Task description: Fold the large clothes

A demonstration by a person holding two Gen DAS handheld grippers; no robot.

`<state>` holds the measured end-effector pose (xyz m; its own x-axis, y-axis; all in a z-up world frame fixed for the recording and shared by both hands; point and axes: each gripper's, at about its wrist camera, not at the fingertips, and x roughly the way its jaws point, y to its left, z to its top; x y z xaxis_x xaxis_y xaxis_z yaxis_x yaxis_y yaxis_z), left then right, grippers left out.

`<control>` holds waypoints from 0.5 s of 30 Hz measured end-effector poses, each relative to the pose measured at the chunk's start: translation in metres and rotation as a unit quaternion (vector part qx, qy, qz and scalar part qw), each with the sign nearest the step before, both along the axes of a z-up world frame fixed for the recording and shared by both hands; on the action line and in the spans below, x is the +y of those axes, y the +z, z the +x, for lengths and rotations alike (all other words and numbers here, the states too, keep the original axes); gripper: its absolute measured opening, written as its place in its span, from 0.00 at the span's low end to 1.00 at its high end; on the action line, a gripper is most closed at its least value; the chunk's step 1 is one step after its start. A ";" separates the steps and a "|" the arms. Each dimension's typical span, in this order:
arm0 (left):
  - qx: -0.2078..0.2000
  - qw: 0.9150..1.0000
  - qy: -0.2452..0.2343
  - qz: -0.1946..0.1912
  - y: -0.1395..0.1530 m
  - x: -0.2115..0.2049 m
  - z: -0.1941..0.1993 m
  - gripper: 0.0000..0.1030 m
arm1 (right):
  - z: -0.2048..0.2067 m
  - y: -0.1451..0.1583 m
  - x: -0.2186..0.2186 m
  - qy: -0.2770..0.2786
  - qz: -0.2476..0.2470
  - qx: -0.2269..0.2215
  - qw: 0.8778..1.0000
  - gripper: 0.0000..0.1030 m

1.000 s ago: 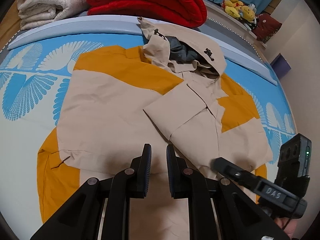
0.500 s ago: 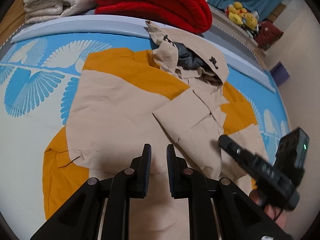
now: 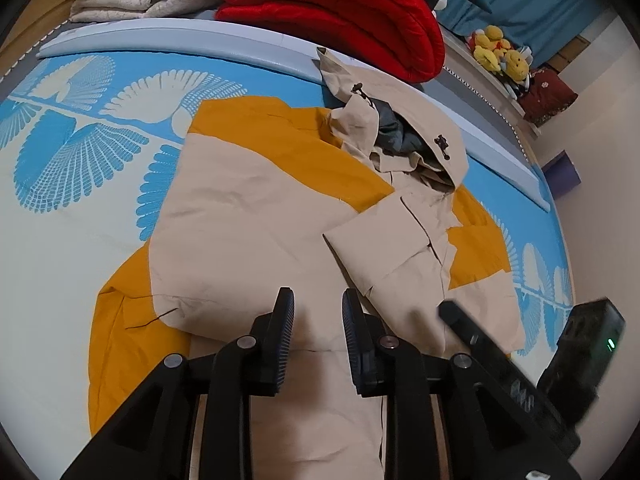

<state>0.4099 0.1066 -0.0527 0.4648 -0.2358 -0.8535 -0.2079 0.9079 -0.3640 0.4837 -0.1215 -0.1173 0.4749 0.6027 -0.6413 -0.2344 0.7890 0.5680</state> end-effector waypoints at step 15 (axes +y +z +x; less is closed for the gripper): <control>-0.002 1.000 -0.004 -0.012 0.000 0.006 0.001 0.26 | 0.014 -0.028 -0.027 -0.063 0.051 0.018 0.997 0.13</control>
<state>0.4109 0.1122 -0.0532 0.4656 -0.2600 -0.8460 -0.1985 0.9009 -0.3861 0.4978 -0.1488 -0.1457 0.5289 0.6028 -0.5975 -0.1152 0.7484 0.6531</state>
